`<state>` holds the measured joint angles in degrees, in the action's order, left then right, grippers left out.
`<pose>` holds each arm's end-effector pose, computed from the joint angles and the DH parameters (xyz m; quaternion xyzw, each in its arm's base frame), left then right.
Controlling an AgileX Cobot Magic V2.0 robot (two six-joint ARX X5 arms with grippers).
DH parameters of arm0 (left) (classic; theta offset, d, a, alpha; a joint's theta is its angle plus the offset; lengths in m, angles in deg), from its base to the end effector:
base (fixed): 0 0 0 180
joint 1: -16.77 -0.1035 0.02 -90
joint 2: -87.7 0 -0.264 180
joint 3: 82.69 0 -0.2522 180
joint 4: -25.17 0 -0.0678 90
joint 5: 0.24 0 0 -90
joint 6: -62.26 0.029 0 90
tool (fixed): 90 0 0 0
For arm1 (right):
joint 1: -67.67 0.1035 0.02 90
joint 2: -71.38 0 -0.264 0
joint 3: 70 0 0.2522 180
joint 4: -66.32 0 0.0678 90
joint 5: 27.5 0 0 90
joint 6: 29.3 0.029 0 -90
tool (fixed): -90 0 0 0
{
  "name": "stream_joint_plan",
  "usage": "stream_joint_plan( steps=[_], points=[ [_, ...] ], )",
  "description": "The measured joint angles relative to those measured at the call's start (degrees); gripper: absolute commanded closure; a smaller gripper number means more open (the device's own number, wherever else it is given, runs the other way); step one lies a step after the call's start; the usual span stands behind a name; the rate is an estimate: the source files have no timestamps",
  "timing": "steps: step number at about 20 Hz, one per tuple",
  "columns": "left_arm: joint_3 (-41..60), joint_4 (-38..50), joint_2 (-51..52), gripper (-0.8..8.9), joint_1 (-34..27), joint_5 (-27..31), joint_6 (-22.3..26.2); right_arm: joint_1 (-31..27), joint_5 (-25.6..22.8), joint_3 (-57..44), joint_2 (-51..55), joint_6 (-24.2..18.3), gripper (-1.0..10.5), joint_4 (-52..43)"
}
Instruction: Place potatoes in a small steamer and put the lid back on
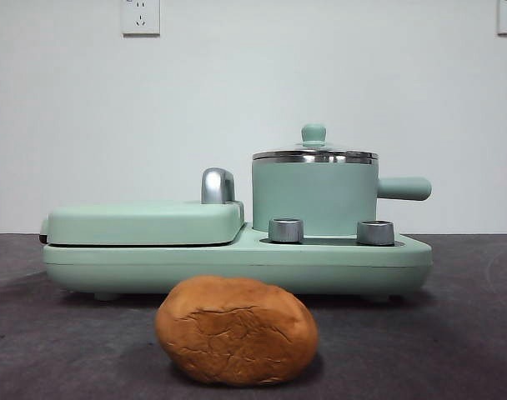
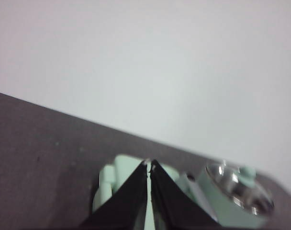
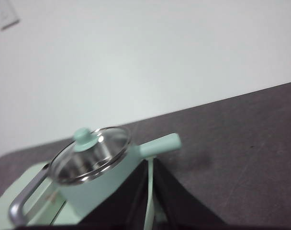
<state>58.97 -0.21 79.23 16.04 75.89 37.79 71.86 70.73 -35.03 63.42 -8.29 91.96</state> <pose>0.0733 -0.0060 0.2755 -0.2055 -0.0137 -0.1200 0.9712 0.0792 0.0100 0.2569 0.1808 0.0080 0.1085 0.9775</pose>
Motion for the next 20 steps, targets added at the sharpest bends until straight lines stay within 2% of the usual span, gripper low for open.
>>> stream_joint_plan(
  steps=[4,8,12,14,20],
  points=[
    [-10.78,-9.66,-8.02,8.04,0.0,-5.66,7.41,0.0,4.04,7.39,-6.4,-5.38,9.3,6.14],
    [-19.5,-17.4,-15.93,8.04,0.0,-11.08,15.8,0.0,9.03,12.85,-12.63,-13.77,9.3,10.45],
    [-23.78,-23.76,-22.01,8.04,0.13,-12.28,24.65,0.0,12.63,15.91,-17.51,-21.84,9.3,13.22],
    [-25.31,-25.68,-24.68,8.04,0.57,-12.31,30.6,0.07,13.79,17.05,-19.63,-26.14,9.3,14.32],
    [-26.05,-26.36,-28.85,8.04,2.45,-12.46,48.92,1.14,13.09,18.34,-23.37,-39.39,9.3,14.69]
  ],
)
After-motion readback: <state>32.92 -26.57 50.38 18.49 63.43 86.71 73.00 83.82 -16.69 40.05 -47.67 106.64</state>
